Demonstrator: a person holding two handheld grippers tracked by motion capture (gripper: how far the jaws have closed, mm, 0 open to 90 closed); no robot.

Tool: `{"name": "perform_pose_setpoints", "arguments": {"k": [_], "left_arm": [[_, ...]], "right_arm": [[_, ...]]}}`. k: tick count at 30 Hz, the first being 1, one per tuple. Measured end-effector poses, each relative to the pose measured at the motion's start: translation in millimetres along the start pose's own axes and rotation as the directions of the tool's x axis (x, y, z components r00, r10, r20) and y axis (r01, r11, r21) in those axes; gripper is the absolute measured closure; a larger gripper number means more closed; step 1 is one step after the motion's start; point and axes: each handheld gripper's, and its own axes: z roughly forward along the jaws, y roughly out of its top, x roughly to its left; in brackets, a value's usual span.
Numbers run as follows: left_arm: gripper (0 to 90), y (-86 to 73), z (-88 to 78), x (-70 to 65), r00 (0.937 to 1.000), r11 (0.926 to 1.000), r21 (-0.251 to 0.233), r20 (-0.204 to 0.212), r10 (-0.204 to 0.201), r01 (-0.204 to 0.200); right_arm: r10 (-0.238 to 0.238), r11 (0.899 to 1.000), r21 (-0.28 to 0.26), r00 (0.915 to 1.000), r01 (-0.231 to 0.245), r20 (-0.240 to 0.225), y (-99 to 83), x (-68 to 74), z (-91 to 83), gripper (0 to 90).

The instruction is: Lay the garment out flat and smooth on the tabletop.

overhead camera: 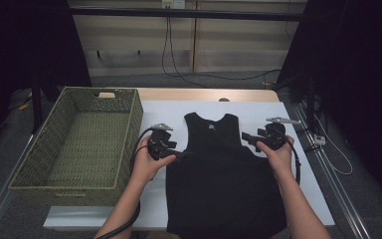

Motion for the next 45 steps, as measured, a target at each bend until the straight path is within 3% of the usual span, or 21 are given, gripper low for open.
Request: {"name": "perform_pose_setpoints", "arguments": {"k": [7,11,14,18,21,24,26,28,30,32,34,35,36,38,41,43,45], "left_arm": [[8.7,0.5,-3.5,3.4,0.9999,1.0000,0.005,-0.014,0.000,0.000],[7.9,2.8,-5.3,3.3,0.9995,0.9999,0.007,-0.028,0.015,-0.014],[7.4,2.2,-5.2,4.5,0.9988,0.9997,0.012,-0.043,0.020,-0.020],[6.7,2.3,-5.4,4.9,0.9976,0.9989,0.022,-0.055,0.043,-0.042],[6.7,1.0,-4.4,5.4,0.9979,0.9990,0.025,-0.051,0.039,-0.038],[6.8,0.0,-5.7,6.8,0.9975,0.9990,0.024,-0.058,0.039,-0.038],[6.9,-0.3,-7.1,7.3,0.9974,0.9993,0.019,-0.064,0.034,-0.032],[6.9,-0.6,-8.0,7.1,0.9968,0.9993,0.017,-0.073,0.033,-0.032],[7.0,-0.9,-8.8,7.9,0.9973,0.9994,0.016,-0.066,0.031,-0.030],[7.1,-1.2,-9.3,8.4,0.9973,0.9994,0.020,-0.067,0.031,-0.030],[7.2,-2.0,-9.4,9.0,0.9971,0.9994,0.019,-0.070,0.031,-0.029],[7.3,-2.4,-9.3,9.1,0.9970,0.9994,0.022,-0.072,0.029,-0.028],[7.3,-2.6,-9.3,9.1,0.9969,0.9993,0.023,-0.072,0.032,-0.030],[7.5,-2.9,-9.6,9.1,0.9971,0.9992,0.025,-0.070,0.031,-0.030],[7.6,-3.4,-10.7,9.7,0.9969,0.9994,0.018,-0.073,0.031,-0.030],[7.7,-4.2,-10.4,10.0,0.9968,0.9994,0.018,-0.075,0.030,-0.029],[7.7,-4.2,-9.6,10.6,0.9972,0.9993,0.023,-0.069,0.030,-0.029]], "right_arm": [[0.029,0.999,0.022,0.9990,-0.030,0.033,15.9,-4.4,31.3,25.0],[-0.018,0.999,0.047,0.9984,0.015,0.054,23.2,0.8,47.1,28.5],[-0.008,0.999,0.051,0.9980,0.005,0.062,27.2,2.5,57.4,32.7],[-0.030,0.997,0.074,0.9970,0.025,0.071,29.6,4.5,70.4,35.8],[-0.063,0.993,0.105,0.9941,0.054,0.088,29.7,6.2,79.3,46.3],[-0.028,0.996,0.089,0.9925,0.018,0.119,29.0,3.1,84.9,48.8],[-0.019,0.993,0.114,0.9887,0.002,0.149,28.4,0.6,89.2,49.8],[-0.030,0.990,0.138,0.9898,0.010,0.140,27.5,-1.1,95.0,51.8],[-0.022,0.992,0.128,0.9918,0.006,0.126,28.1,-2.0,99.1,54.3],[-0.020,0.992,0.125,0.9926,0.005,0.120,29.7,-0.9,103.1,58.2],[-0.021,0.993,0.118,0.9910,0.005,0.132,30.9,0.4,106.6,66.9],[-0.008,0.993,0.121,0.9913,-0.008,0.131,32.6,0.7,107.8,75.5],[-0.022,0.992,0.123,0.9918,0.007,0.126,35.3,1.9,108.7,85.6],[-0.079,0.989,0.140,0.9835,0.056,0.163,39.3,2.8,110.7,87.2],[-0.019,0.998,0.060,0.9843,0.009,0.175,45.7,-7.0,108.7,87.7],[-0.020,0.997,0.072,0.9786,0.006,0.205,51.0,-14.9,107.1,87.5],[0.033,0.998,0.055,0.9843,-0.043,0.174,54.0,-20.9,106.3,86.0]]}}
